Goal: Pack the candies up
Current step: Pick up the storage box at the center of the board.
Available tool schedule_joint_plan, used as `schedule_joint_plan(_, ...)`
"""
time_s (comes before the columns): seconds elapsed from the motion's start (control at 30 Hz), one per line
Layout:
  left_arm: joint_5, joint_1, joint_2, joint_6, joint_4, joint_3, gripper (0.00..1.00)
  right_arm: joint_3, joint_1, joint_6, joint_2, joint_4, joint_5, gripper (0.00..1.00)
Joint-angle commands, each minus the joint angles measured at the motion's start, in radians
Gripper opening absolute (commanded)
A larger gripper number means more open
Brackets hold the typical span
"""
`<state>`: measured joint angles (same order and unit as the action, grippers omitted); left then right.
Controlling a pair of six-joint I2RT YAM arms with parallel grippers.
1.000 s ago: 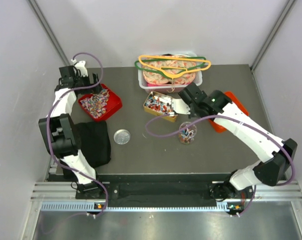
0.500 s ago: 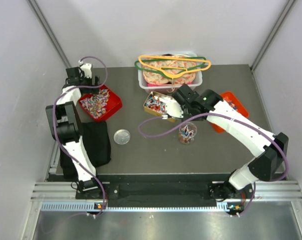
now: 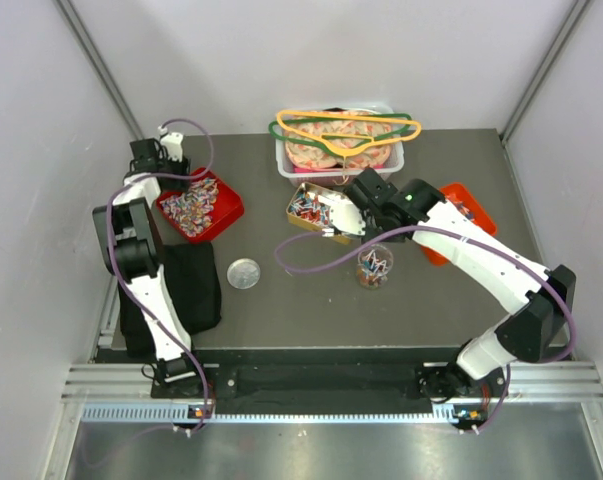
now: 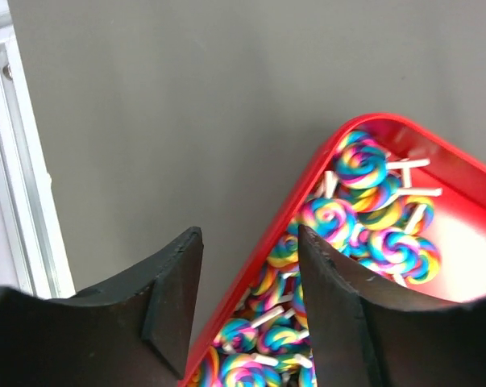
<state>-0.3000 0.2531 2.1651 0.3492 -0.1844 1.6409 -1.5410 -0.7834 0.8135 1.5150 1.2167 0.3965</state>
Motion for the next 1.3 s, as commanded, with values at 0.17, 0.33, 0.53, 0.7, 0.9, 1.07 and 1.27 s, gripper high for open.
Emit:
schedule_joint_plan(0.17,-0.054,0.034,0.019,0.037,0.026,0.028,0.36,-0.08,-0.008,-0.042,0.019,-0.009,-0.056,0.0)
schedule_joint_plan(0.33,-0.079,0.032,0.003,0.011,0.028,0.019,0.25,-0.12,-0.013,-0.051,0.048,0.001,-0.077,0.0)
schedule_joint_plan(0.53,-0.166,0.031,-0.048,-0.036,0.026,-0.032,0.11,-0.171,-0.04,-0.062,0.089,-0.025,-0.081,0.0)
schedule_joint_plan(0.7,-0.194,0.005,-0.105,-0.092,0.029,-0.087,0.1,-0.221,-0.083,-0.059,0.154,-0.078,-0.013,0.0)
schedule_joint_plan(0.9,-0.215,-0.043,-0.189,-0.151,0.059,-0.164,0.06,-0.346,-0.116,-0.059,0.253,-0.118,0.021,0.0)
schedule_joint_plan(1.07,-0.241,-0.074,-0.241,-0.185,0.057,-0.188,0.03,-0.406,-0.126,-0.071,0.295,-0.126,0.027,0.0)
schedule_joint_plan(1.27,-0.263,-0.094,-0.284,-0.217,0.039,-0.2,0.0,-0.396,-0.129,-0.083,0.29,-0.12,0.013,0.0)
